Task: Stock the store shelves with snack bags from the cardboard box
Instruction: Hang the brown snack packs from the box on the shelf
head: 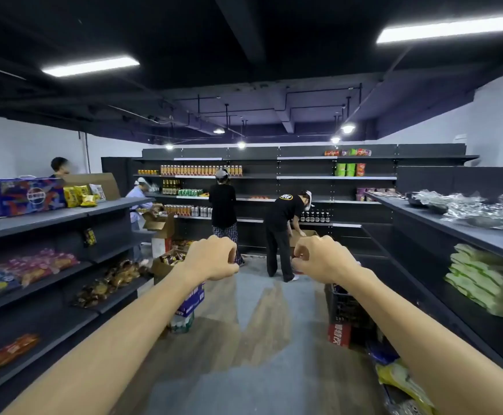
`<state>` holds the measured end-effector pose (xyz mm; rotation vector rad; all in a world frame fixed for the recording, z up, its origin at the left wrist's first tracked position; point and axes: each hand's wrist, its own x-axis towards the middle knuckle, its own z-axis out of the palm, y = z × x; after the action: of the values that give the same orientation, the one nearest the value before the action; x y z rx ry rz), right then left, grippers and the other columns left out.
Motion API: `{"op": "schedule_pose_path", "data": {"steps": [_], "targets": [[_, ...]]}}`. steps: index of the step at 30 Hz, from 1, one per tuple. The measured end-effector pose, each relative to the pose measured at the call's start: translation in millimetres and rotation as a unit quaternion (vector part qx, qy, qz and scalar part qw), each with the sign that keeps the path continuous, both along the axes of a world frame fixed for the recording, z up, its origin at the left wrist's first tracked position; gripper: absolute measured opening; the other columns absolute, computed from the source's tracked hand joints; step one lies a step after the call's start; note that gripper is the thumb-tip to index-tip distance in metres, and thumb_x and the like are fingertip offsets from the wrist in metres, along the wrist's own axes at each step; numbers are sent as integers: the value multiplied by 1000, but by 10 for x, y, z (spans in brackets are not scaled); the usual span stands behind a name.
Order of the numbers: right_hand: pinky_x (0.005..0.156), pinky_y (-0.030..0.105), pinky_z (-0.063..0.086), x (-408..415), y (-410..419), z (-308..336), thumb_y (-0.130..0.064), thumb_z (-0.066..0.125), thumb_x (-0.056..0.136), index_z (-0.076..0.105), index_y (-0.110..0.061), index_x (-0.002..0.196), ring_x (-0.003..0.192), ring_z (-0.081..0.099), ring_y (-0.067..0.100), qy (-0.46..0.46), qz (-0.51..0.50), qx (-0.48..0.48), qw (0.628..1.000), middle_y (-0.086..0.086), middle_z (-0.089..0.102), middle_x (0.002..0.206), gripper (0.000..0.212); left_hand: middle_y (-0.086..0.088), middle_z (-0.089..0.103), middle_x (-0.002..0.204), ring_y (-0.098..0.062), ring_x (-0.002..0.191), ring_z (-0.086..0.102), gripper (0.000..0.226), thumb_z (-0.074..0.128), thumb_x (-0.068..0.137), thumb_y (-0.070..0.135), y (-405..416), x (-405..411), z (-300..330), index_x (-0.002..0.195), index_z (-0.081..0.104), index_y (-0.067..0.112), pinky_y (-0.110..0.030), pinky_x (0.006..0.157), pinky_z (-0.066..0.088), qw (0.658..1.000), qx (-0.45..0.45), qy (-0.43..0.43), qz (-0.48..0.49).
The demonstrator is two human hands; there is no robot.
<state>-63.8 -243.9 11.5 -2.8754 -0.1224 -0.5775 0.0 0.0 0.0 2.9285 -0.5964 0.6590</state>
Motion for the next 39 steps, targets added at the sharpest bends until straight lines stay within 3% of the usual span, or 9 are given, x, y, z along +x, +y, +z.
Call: {"op": "schedule_pose_path", "data": {"steps": [5,11,25,30,34,39], "targets": [[79,37,53,865,97,12,-38,55,89,64,-31,100,93,59,22,19,5,8,1000,-8,65,98,16,8,66,89,-16,82,61,15,60,80,44,130,853,45,80,59,29,-30,70,47,999,-28,12,12],[76,36,54,1890,157,-126,-42,57,87,63,-33,96,90,62,22,26,30,17,999,-8,66,95,14,8,64,87,-15,82,61,15,60,79,44,169,1753,-157,75,56,30,-32,74,51,999,-28,26,9],[79,38,55,4435,89,-19,-50,58,82,62,-32,95,88,65,21,33,119,14,992,-8,68,95,23,6,64,93,-13,84,60,17,61,83,43,62,3892,-49,88,62,27,-28,66,46,995,-32,20,91],[70,29,47,5259,420,-259,-45,59,90,63,-27,108,89,63,17,69,181,4,981,-6,68,102,26,9,62,91,-10,79,56,15,60,81,44,403,4491,-251,85,61,30,-26,62,38,988,-27,44,148],[82,35,54,5980,799,-451,-49,56,90,64,-25,110,93,64,18,88,216,-10,972,-5,69,105,32,9,63,91,-12,80,58,14,61,82,43,805,5087,-431,83,59,29,-28,65,43,979,-31,59,192],[83,38,56,6873,1355,-525,-47,57,91,64,-24,111,93,64,18,82,232,-21,969,-3,69,107,32,11,64,91,-9,78,57,14,60,82,45,1379,5917,-592,83,61,31,-25,64,40,974,-54,53,213]]}}
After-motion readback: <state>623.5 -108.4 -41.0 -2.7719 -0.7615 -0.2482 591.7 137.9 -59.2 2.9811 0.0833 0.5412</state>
